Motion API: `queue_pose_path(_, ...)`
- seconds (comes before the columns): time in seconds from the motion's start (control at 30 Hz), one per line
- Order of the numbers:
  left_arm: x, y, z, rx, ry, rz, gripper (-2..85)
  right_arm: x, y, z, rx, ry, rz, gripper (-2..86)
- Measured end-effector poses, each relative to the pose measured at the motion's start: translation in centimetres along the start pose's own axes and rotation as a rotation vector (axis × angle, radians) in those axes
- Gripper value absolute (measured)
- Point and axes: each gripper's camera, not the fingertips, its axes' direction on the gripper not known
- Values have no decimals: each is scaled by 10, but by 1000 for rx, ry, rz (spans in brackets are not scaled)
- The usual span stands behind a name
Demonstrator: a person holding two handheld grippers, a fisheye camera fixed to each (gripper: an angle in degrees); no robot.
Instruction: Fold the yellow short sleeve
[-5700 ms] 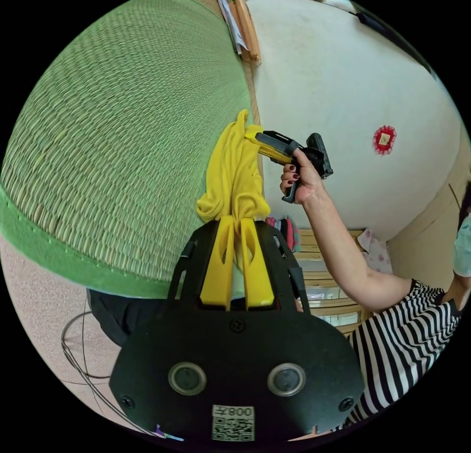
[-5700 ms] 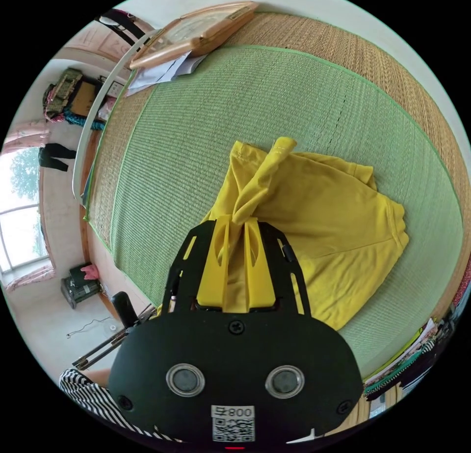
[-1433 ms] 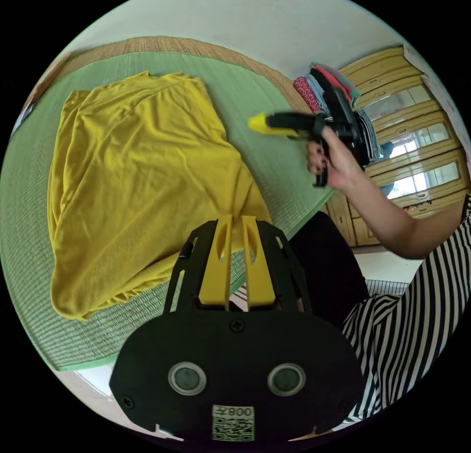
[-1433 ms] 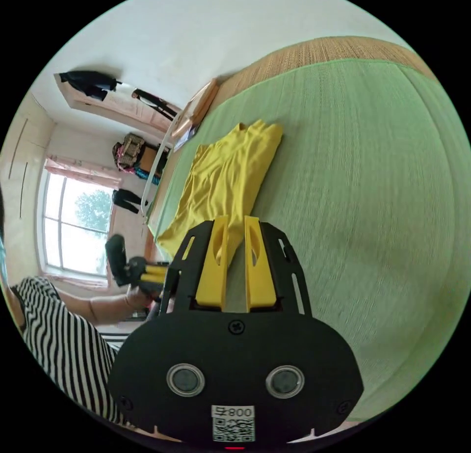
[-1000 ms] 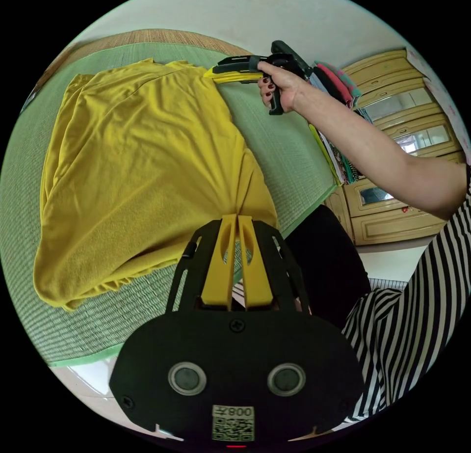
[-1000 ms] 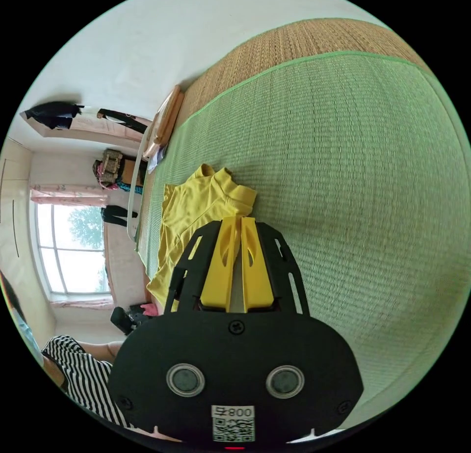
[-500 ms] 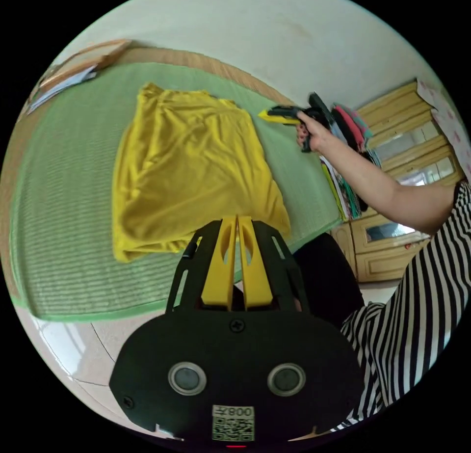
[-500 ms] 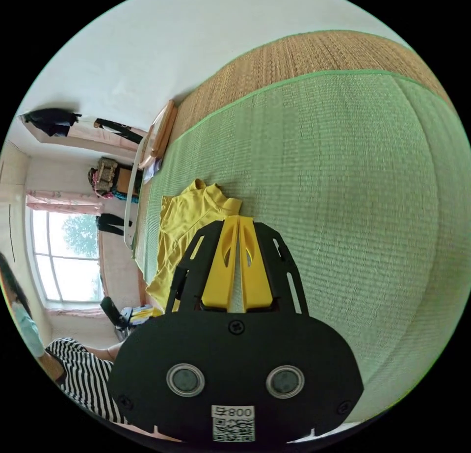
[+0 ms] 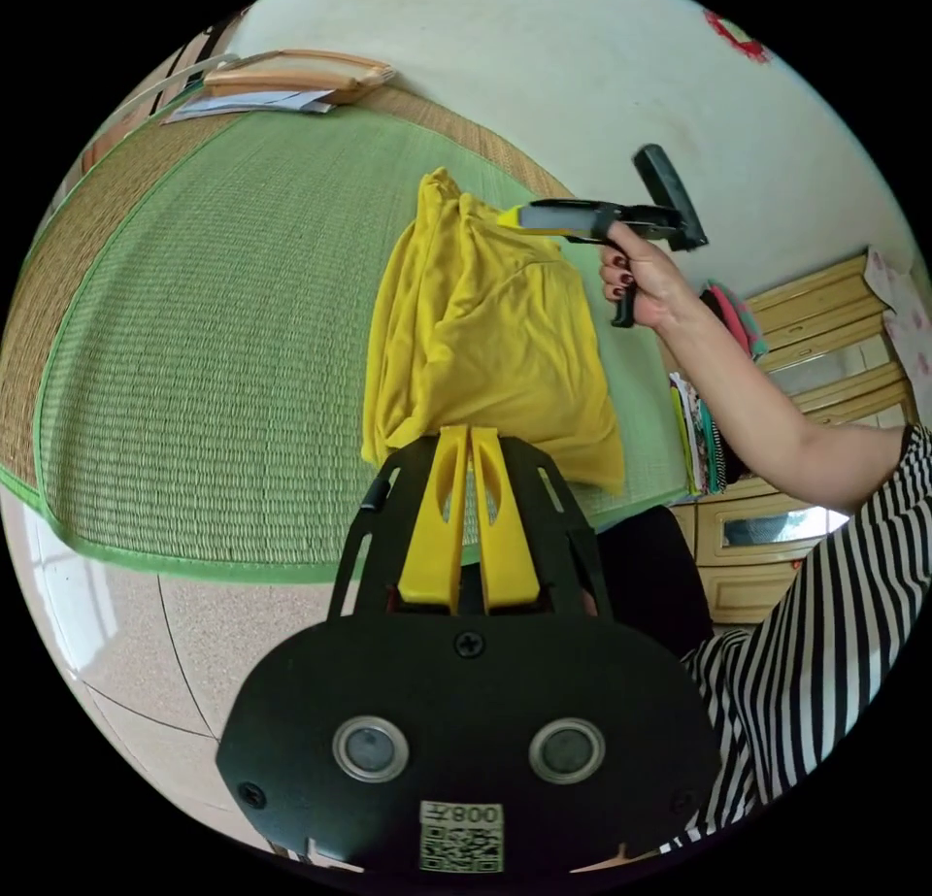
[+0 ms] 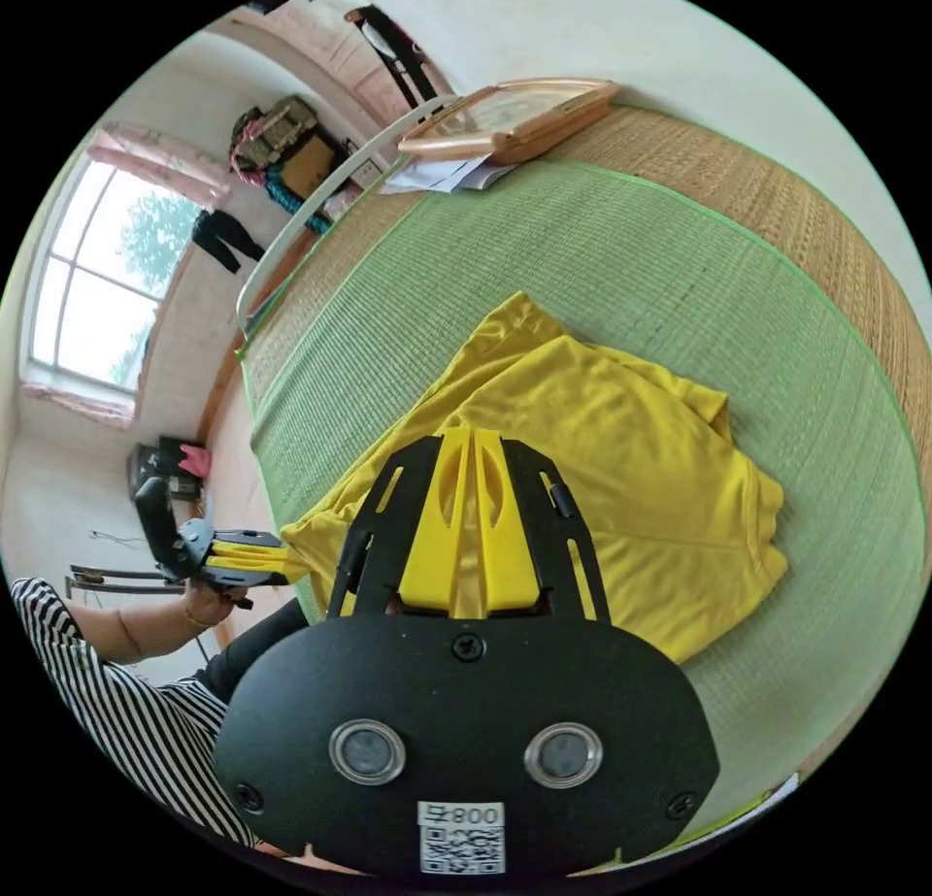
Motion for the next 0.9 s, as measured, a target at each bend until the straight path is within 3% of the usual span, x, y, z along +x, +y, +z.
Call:
queue_pose_path(0.17,-7,2,-3,93,-27,65,25,-26,-38,11,-78,117,-44,2)
queue_pose_path(0.3,-23,-3,16,28,-133,68,24,-31,-54,12,-91,122,-43,3)
queue_pose_path(0.57,-56,-2,26,82,-100,31,7,-39,-92,-46,46,19,-27,4)
queue_pose_path(0.9,-81,-3,64,19,-9,67,42,-24,-111,-54,-1,79,87,52)
